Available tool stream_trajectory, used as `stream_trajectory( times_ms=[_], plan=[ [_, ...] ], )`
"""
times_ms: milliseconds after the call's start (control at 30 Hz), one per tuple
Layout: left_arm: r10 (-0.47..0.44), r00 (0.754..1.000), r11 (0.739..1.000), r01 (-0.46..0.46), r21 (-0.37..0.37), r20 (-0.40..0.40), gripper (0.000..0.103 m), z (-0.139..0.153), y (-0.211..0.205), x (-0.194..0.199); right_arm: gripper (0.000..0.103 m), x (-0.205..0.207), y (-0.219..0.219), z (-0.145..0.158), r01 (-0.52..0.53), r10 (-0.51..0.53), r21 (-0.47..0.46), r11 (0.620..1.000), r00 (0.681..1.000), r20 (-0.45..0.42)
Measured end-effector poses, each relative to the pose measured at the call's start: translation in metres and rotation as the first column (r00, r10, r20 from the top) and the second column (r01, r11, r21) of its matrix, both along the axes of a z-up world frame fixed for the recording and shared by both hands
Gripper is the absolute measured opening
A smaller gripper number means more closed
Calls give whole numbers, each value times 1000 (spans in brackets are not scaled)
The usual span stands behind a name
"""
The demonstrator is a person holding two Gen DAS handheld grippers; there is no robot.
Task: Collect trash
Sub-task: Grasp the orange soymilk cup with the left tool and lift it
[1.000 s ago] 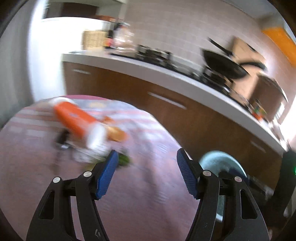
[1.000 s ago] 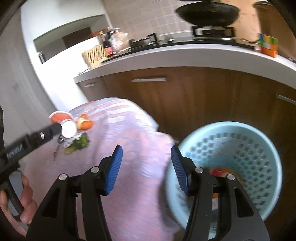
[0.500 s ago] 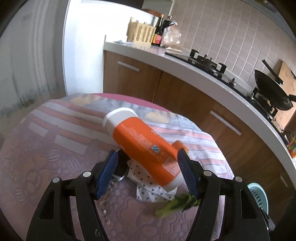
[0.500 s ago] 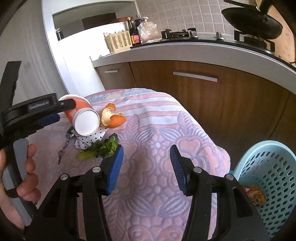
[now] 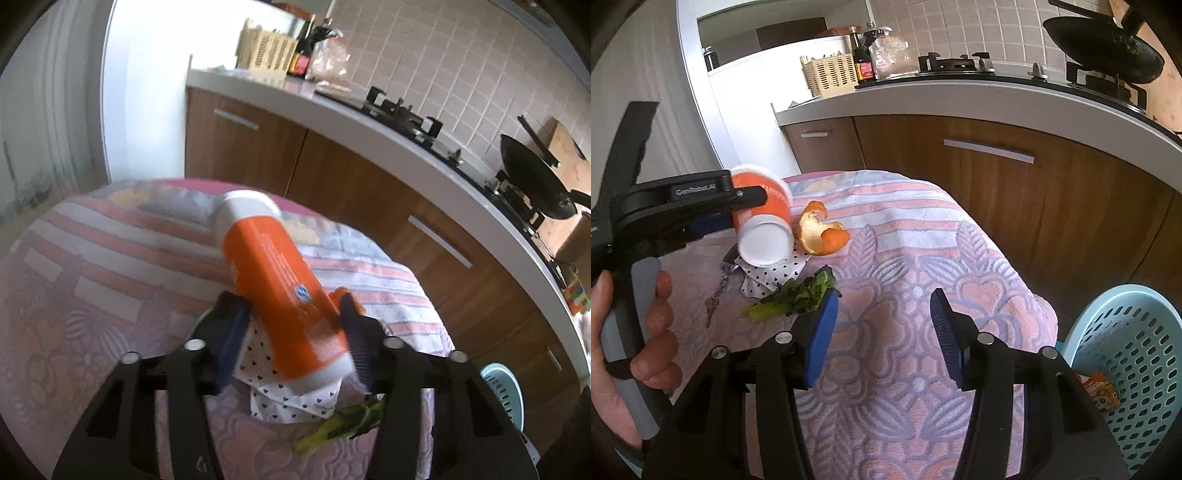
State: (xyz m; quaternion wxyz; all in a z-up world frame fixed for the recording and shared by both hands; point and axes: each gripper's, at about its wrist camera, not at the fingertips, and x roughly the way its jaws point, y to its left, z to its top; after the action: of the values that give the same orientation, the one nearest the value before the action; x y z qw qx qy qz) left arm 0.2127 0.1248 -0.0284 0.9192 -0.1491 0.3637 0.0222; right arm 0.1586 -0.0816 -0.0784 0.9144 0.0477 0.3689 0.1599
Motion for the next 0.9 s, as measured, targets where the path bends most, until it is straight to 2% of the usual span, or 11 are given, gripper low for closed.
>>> stream_trajectory(
  times_ms=[133, 167, 200, 233, 433, 500, 567, 667, 700, 767, 900],
  plan=[
    [-31, 999, 999, 32, -31, 32, 33, 15, 7, -11, 49, -1, 8, 4, -24, 24, 9, 1000, 1000, 1],
    [-40, 998, 998, 41, -40, 38, 24, 19, 11, -16, 49, -1, 12, 5, -33, 33, 11, 999, 999, 2],
    [-51, 998, 997, 52, -48, 36, 3, 21, 14, -20, 49, -1, 16, 7, -43, 43, 15, 999, 999, -1],
    [-62, 998, 996, 64, -63, 30, 0, 24, 20, -27, 49, -2, 18, 8, -53, 53, 24, 998, 999, -6],
    [-79, 997, 996, 79, -44, -9, 0, 22, 40, -44, 49, -4, 37, 5, -92, 94, 54, 994, 995, -41],
    [-129, 992, 990, 129, -52, -3, 21, 19, 35, -40, 48, -5, 35, 3, -79, 81, 38, 996, 995, -64],
    [-174, 985, 984, 174, -44, 21, 31, 18, 23, -37, 49, -12, 27, 4, -71, 72, 29, 997, 996, -60],
    [-223, 975, 975, 223, -17, -8, 41, 12, -2, -26, 49, -19, 10, 5, -36, 37, 24, 999, 997, -62],
    [-223, 975, 975, 222, -18, -14, 55, 9, -6, -24, 49, -20, 5, 4, -28, 30, 30, 999, 997, -68],
    [-206, 978, 979, 206, -15, -23, 74, 3, -13, -18, 49, -20, -4, 3, -16, 19, 39, 999, 997, -80],
    [-197, 977, 980, 196, -16, -86, 75, -8, -22, 2, 49, -15, -12, -2, -4, 9, 52, 999, 996, -93]
  ],
)
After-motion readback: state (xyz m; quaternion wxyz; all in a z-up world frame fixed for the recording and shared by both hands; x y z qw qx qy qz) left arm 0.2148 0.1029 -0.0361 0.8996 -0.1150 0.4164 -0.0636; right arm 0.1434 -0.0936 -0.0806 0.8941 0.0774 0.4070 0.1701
